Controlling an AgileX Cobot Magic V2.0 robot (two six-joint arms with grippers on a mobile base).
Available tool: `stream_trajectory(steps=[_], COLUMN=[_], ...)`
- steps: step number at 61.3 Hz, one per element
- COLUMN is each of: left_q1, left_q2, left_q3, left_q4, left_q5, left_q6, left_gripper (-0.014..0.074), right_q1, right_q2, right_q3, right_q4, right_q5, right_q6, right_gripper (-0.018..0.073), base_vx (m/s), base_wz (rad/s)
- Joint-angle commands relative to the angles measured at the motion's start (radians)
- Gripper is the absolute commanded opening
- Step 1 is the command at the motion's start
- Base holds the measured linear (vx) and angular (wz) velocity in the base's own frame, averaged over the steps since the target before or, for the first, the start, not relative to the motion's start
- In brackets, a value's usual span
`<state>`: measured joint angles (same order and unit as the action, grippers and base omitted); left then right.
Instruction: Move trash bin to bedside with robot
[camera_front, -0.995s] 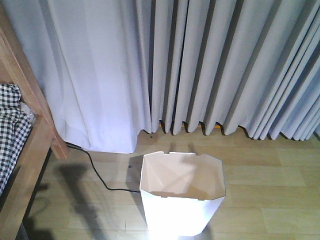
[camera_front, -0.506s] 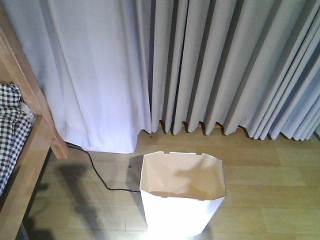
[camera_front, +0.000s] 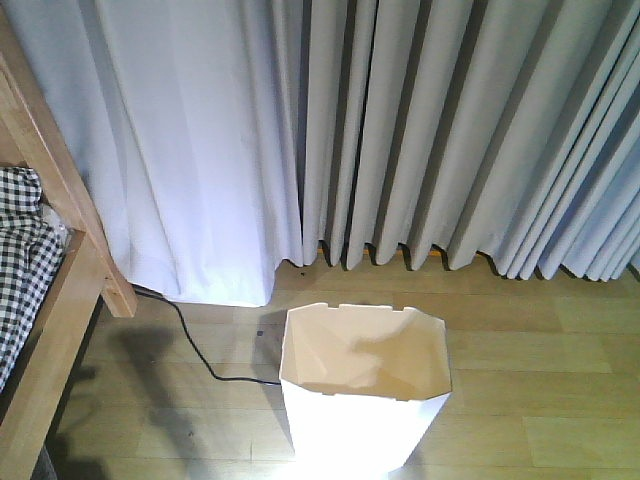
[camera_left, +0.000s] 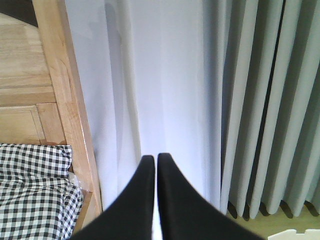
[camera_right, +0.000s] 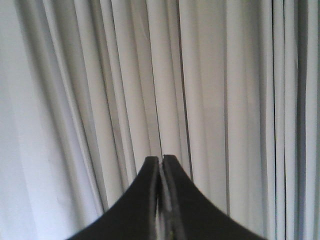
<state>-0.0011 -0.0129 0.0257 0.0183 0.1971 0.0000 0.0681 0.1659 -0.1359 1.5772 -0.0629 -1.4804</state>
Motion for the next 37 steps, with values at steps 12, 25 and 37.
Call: stream_trajectory(steps=[12,25,37], left_q1=[-0.002,-0.002,-0.002], left_q2=[-0.014,-0.014,-0.014], left_q3=[0.019,0.019,0.019], left_q4=[-0.004,-0.004,-0.004], left_q5=[-0.068,-0.068,-0.068], left_q6=[0.000,0.000,0.000], left_gripper=[-0.0006,-0.0006,-0.0006], right_q1=[0.002,0.002,0.002], right_q2=[0.011,0.009,0.009], right_q3=[-0.018,-0.018,-0.004], right_q4=[-0.046,-0.810,-1.561], right_q5=[-0.012,-0.001,0.005], right_q6=[0.028,0.730,1.434], right_gripper=[-0.0009,-0.0009,-0.0009], base_vx=[0.00,0.00,0.00], base_wz=[0.00,0.00,0.00])
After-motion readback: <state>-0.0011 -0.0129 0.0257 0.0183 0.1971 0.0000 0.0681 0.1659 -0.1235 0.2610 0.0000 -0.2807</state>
